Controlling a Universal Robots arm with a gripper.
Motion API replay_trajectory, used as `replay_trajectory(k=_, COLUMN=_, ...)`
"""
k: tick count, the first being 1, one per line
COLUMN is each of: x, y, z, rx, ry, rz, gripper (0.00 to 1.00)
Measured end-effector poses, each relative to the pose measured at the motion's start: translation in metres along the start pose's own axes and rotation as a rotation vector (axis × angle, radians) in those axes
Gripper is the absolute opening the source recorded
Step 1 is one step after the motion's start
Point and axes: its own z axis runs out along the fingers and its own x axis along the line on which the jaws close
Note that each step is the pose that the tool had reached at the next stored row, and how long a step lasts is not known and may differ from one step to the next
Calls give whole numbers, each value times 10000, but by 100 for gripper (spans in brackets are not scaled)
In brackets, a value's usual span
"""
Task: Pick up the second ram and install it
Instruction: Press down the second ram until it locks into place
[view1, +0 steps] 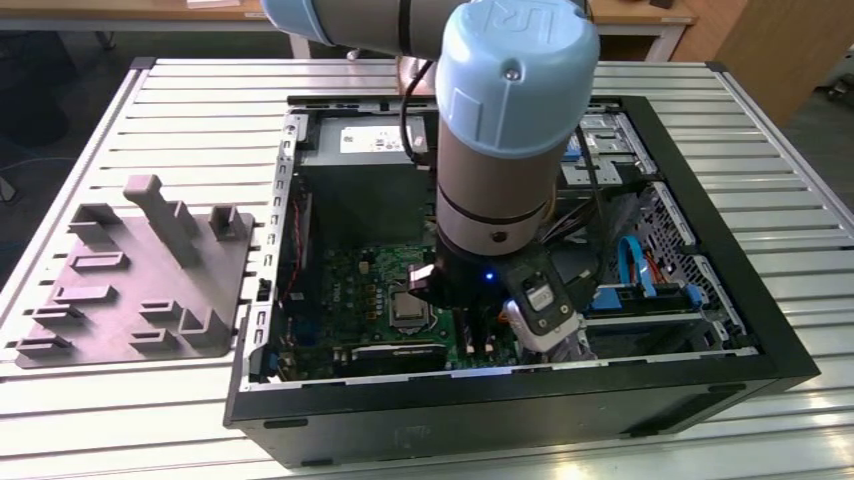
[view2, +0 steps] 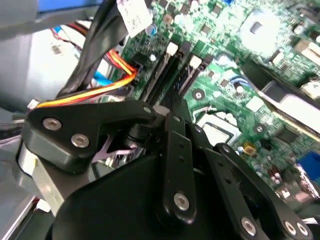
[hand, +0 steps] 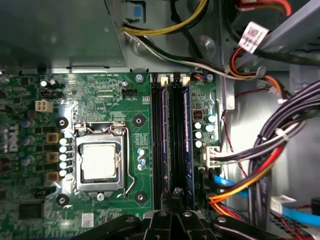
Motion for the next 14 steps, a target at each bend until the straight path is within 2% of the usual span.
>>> replay_trajectory(k=4, x=-6, y=8, z=-105, rx=22, ry=0, rz=-2, gripper=10)
replay_trajectory(k=8, x=-6, y=8, z=-105, rx=18, ry=-3, rz=-1, gripper=10)
replay_trajectory(k=10, x=-4, y=18, z=-104, rx=-15, ry=-1, rz=2, gripper=10)
replay_trajectory(k=14, x=5, y=98, z=-92, rx=-35, ry=0, rz=2, gripper=10)
